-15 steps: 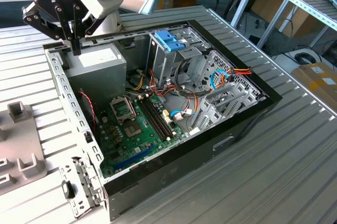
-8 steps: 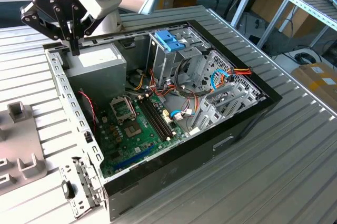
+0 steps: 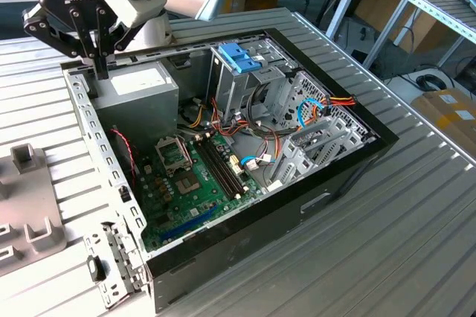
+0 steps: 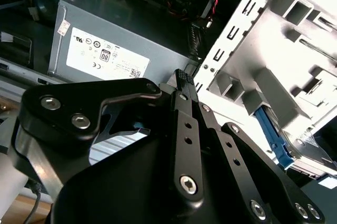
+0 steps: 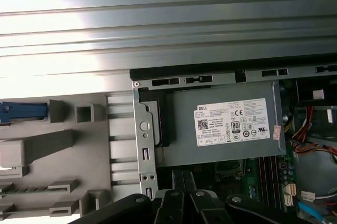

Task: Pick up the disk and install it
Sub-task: 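Reach for the disk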

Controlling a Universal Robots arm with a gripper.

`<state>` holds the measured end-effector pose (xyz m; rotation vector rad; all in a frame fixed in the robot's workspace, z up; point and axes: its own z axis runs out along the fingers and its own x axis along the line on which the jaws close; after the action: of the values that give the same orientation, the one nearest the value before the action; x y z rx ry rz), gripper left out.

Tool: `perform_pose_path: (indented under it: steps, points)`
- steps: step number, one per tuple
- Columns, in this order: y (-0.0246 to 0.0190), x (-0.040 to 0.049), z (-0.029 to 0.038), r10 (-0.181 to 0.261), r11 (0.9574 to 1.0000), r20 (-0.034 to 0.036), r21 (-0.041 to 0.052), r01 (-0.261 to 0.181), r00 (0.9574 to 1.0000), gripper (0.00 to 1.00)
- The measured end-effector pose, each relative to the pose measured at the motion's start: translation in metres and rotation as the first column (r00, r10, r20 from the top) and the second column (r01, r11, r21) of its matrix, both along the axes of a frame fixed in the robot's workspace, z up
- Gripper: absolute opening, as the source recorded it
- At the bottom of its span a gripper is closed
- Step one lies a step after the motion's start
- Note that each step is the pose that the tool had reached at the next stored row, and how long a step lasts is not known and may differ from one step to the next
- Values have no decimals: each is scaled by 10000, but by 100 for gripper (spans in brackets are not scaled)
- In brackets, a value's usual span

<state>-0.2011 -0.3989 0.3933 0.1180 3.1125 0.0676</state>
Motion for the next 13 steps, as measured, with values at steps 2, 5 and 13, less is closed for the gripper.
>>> perform_pose_path:
  steps: [2, 5, 13]
  points:
    - [0, -10, 0, 0, 10000, 0, 1, 0, 10000, 10]
    - [0, -20, 0, 0, 10000, 0, 0, 0, 10000, 10]
    - [0, -52, 0, 0, 10000, 0, 0, 0, 10000, 10]
